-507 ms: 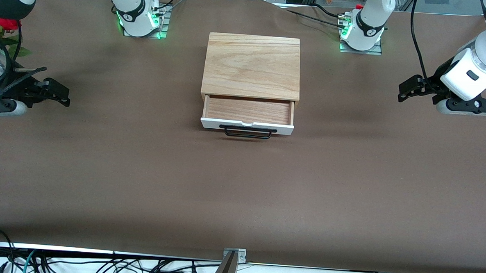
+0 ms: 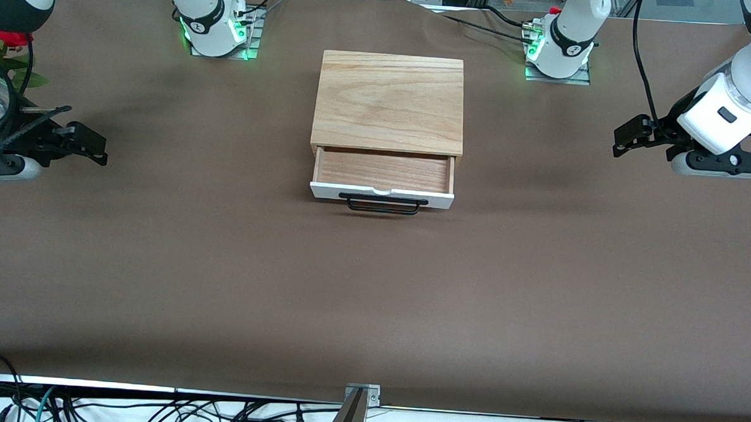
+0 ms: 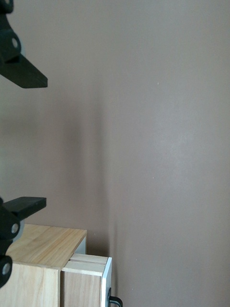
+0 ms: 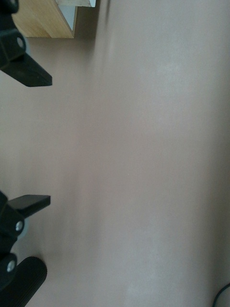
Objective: Close drawer with both arms simultaneously
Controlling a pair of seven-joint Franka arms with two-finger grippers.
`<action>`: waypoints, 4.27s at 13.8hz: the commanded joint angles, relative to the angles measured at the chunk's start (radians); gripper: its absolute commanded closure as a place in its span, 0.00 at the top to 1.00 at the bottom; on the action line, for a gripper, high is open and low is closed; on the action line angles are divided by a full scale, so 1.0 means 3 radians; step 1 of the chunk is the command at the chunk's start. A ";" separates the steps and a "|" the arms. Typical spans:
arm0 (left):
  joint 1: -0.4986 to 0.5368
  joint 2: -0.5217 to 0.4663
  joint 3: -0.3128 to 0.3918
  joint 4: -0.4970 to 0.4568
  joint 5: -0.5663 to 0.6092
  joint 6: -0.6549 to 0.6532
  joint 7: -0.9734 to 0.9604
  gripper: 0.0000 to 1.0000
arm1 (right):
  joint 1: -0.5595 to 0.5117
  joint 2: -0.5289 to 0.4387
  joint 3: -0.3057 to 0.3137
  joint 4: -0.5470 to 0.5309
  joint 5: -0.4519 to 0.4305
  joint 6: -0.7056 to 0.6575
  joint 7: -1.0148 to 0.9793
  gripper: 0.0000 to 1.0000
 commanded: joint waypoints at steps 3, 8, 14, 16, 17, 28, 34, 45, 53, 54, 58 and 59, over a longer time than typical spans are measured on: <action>-0.0009 0.0055 0.0001 0.0074 -0.0018 -0.0061 0.0053 1.00 | -0.0047 -0.0039 0.0037 -0.0049 -0.0021 0.0006 0.0026 1.00; -0.0014 0.0055 0.0001 0.0074 -0.0028 -0.0071 0.0058 1.00 | -0.0047 -0.0039 0.0032 -0.0049 -0.0021 0.0006 0.0037 1.00; -0.0014 0.0122 0.0001 0.0074 -0.0049 -0.0244 0.0063 1.00 | -0.0047 -0.0034 0.0032 -0.0049 -0.0016 0.0011 0.0057 1.00; -0.0014 0.0127 0.0001 0.0074 -0.0059 -0.0245 0.0063 1.00 | -0.0047 -0.0034 0.0032 -0.0044 -0.0016 0.0016 0.0062 1.00; -0.0014 0.0127 0.0001 0.0074 -0.0059 -0.0245 0.0063 1.00 | -0.0052 -0.0034 0.0032 -0.0049 -0.0011 0.0021 0.0062 1.00; -0.0045 0.0244 -0.0045 0.0222 -0.0089 -0.0245 0.0063 1.00 | -0.0068 -0.0034 0.0032 -0.0049 -0.0011 0.0031 0.0067 1.00; -0.0045 0.0326 -0.0050 0.0314 -0.0100 -0.0240 0.0063 1.00 | -0.0068 -0.0003 0.0032 -0.0039 -0.0001 0.0036 0.0042 1.00; -0.0647 0.1307 -0.0071 0.0744 -0.0729 0.0434 0.0058 1.00 | 0.0336 0.0728 0.0083 -0.0024 0.0893 0.0777 0.0072 1.00; -0.1139 0.1947 -0.0081 0.0729 -0.0897 0.1120 0.0063 1.00 | 0.0852 0.1500 0.0093 0.0308 0.1359 0.1487 0.0052 1.00; -0.1174 0.1998 -0.0081 0.0729 -0.0903 0.1131 0.0063 1.00 | 0.0909 0.1546 0.0098 0.0309 0.1450 0.1585 0.0047 1.00; -0.1323 0.2182 -0.0086 0.0713 -0.0908 0.1274 0.0063 1.00 | 0.1088 0.1700 0.0093 0.0314 0.1829 0.1703 0.0057 1.00; -0.1328 0.2208 -0.0086 0.0708 -0.0908 0.1269 0.0063 1.00 | 0.1149 0.1725 0.0098 0.0314 0.1875 0.1703 0.0062 1.00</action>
